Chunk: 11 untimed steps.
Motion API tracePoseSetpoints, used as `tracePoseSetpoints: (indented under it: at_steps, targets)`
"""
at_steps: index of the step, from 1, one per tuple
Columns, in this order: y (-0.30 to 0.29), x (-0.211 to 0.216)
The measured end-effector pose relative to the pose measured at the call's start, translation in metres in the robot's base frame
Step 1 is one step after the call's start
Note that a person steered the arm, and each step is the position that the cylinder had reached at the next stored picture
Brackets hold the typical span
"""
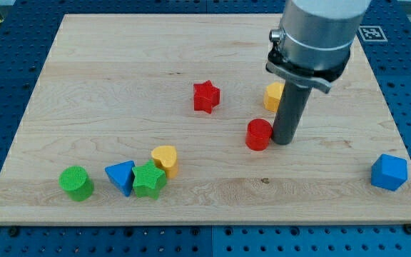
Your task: Move the blue cube towards the center right of the board
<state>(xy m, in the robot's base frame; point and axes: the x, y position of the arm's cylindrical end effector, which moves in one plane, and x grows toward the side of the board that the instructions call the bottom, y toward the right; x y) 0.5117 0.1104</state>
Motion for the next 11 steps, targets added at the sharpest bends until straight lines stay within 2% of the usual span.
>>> tracePoseSetpoints:
  at_steps: [1,2,3,5,6,8,11]
  targets:
    - [0.002,0.029]
    - [0.036,0.061]
    - [0.093,0.075]
    - [0.160,0.075]
    - [0.170,0.075]
    - [0.167,0.070]
    - [0.167,0.010]
